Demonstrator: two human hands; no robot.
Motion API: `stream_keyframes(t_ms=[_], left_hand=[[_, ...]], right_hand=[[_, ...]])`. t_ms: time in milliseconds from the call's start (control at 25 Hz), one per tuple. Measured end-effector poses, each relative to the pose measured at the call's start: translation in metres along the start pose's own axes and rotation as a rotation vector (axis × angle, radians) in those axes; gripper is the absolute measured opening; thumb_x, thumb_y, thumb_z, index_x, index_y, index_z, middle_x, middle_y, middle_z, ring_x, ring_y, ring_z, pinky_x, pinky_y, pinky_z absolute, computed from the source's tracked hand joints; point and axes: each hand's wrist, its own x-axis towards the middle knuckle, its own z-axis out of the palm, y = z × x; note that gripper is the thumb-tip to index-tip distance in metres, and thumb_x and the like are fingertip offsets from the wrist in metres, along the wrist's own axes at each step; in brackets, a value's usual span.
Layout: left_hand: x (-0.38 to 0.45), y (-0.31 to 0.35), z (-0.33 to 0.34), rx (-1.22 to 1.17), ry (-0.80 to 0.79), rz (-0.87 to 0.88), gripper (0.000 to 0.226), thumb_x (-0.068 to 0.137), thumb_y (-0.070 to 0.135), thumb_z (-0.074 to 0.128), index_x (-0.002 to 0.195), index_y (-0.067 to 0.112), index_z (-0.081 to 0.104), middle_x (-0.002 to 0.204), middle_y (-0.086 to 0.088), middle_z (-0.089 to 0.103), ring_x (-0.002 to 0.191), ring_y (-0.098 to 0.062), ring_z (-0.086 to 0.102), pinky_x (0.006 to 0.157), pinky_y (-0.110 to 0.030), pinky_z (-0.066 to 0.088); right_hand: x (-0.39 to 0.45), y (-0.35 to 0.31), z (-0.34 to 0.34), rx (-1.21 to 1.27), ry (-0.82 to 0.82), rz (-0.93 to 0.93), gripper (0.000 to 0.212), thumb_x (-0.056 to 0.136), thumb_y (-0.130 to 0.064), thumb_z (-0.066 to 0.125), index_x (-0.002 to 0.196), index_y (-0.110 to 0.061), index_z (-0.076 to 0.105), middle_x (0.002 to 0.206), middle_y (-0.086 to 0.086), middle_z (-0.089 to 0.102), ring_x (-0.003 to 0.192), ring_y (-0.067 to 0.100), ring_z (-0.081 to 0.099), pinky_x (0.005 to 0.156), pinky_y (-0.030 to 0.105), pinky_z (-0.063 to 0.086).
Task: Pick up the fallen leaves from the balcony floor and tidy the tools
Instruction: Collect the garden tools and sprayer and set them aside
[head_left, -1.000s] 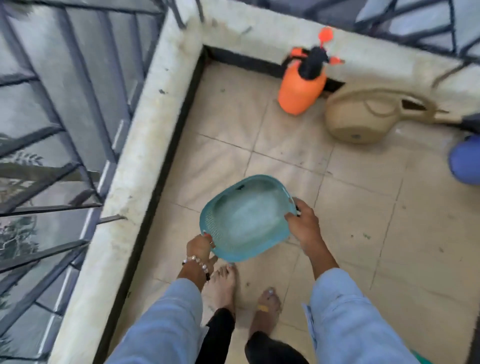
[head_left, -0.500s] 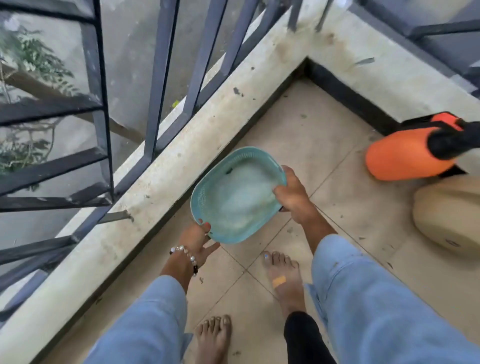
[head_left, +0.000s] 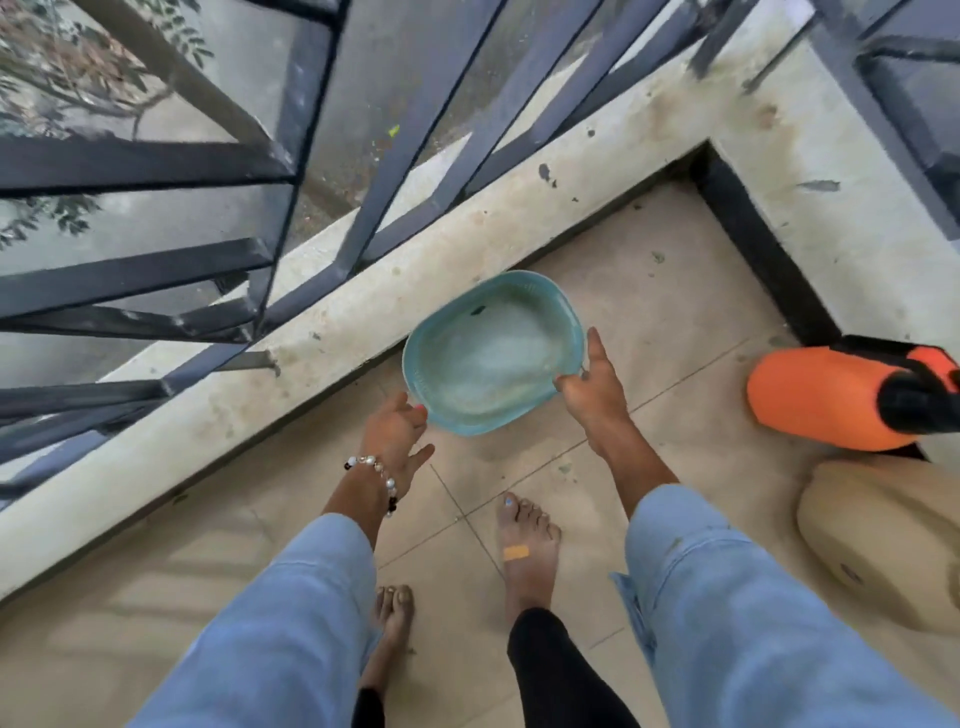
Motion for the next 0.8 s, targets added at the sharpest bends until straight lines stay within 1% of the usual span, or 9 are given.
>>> stream_keyframes(t_ms=[40, 120, 200, 280, 360, 440, 600, 720, 800], left_hand=[[-0.017, 0.002, -0.003, 0.034, 0.001, 0.004, 0.044, 0.099, 0.001, 0.039, 0.139, 0.019, 0.043, 0.116, -0.004, 0.052, 0.106, -0.019, 0.052, 0.091, -0.040, 0.045], [-0.063, 0.004, -0.012, 0.190, 0.039, 0.062, 0.034, 0.097, 0.004, 0.045, 0.128, 0.014, 0.052, 0.105, -0.005, 0.056, 0.091, -0.021, 0.056, 0.077, -0.035, 0.047], [-0.118, 0.003, -0.022, 0.469, 0.117, 0.229, 0.031, 0.092, 0.007, 0.051, 0.122, 0.011, 0.060, 0.097, -0.008, 0.066, 0.088, -0.028, 0.063, 0.079, -0.033, 0.051], [-0.173, 0.001, -0.028, 0.662, 0.163, 0.349, 0.029, 0.092, 0.008, 0.050, 0.115, 0.013, 0.066, 0.099, -0.010, 0.071, 0.095, -0.029, 0.066, 0.089, -0.029, 0.050], [-0.249, 0.009, -0.040, 0.728, 0.189, 0.402, 0.027, 0.094, 0.012, 0.050, 0.115, 0.014, 0.066, 0.106, -0.010, 0.071, 0.102, -0.028, 0.064, 0.091, -0.024, 0.047], [-0.313, 0.008, -0.056, 0.769, 0.232, 0.436, 0.029, 0.095, 0.013, 0.048, 0.118, 0.014, 0.065, 0.111, -0.012, 0.070, 0.108, -0.030, 0.062, 0.094, -0.030, 0.048], [-0.411, -0.005, -0.093, 0.879, 0.316, 0.496, 0.036, 0.095, 0.015, 0.045, 0.129, 0.019, 0.056, 0.118, -0.010, 0.066, 0.114, -0.030, 0.058, 0.093, -0.037, 0.048], [-0.459, -0.032, -0.133, 0.977, 0.402, 0.497, 0.040, 0.096, 0.018, 0.044, 0.135, 0.025, 0.048, 0.129, -0.001, 0.060, 0.121, -0.026, 0.052, 0.097, -0.038, 0.043], [-0.480, -0.050, -0.162, 1.033, 0.429, 0.468, 0.041, 0.097, 0.019, 0.042, 0.138, 0.026, 0.043, 0.134, -0.001, 0.055, 0.124, -0.025, 0.049, 0.099, -0.038, 0.039]], right_hand=[[-0.017, -0.008, -0.004, -0.005, 0.014, 0.008, 0.060, 0.087, -0.004, 0.054, 0.142, -0.023, 0.038, 0.113, -0.008, 0.048, 0.104, 0.011, 0.047, 0.095, 0.029, 0.042], [-0.058, -0.025, -0.015, -0.045, 0.015, 0.029, 0.052, 0.088, -0.005, 0.056, 0.137, -0.020, 0.047, 0.124, -0.003, 0.055, 0.111, 0.017, 0.054, 0.098, 0.030, 0.043], [-0.107, -0.041, -0.026, -0.161, -0.017, 0.011, 0.043, 0.088, -0.005, 0.055, 0.130, -0.014, 0.055, 0.127, 0.006, 0.059, 0.116, 0.023, 0.056, 0.101, 0.032, 0.042], [-0.157, -0.057, -0.037, -0.281, -0.051, -0.079, 0.037, 0.088, -0.002, 0.051, 0.123, -0.009, 0.060, 0.119, 0.010, 0.065, 0.112, 0.026, 0.059, 0.097, 0.027, 0.041], [-0.223, -0.090, -0.054, -0.385, -0.105, -0.203, 0.031, 0.091, -0.003, 0.048, 0.118, -0.007, 0.063, 0.110, 0.012, 0.068, 0.105, 0.027, 0.061, 0.085, 0.019, 0.039], [-0.285, -0.119, -0.067, -0.466, -0.164, -0.309, 0.028, 0.091, -0.003, 0.047, 0.113, -0.006, 0.065, 0.104, 0.013, 0.069, 0.099, 0.027, 0.062, 0.077, 0.017, 0.039], [-0.380, -0.160, -0.078, -0.668, -0.231, -0.544, 0.027, 0.090, -0.002, 0.046, 0.110, -0.002, 0.065, 0.103, 0.017, 0.069, 0.099, 0.033, 0.061, 0.083, 0.034, 0.047], [-0.435, -0.164, -0.065, -0.906, -0.322, -0.690, 0.031, 0.092, -0.009, 0.046, 0.119, -0.004, 0.061, 0.115, 0.017, 0.065, 0.111, 0.035, 0.056, 0.091, 0.037, 0.046], [-0.458, -0.162, -0.048, -1.047, -0.373, -0.747, 0.032, 0.093, -0.016, 0.047, 0.123, -0.009, 0.059, 0.121, 0.014, 0.063, 0.115, 0.034, 0.053, 0.092, 0.038, 0.045]])
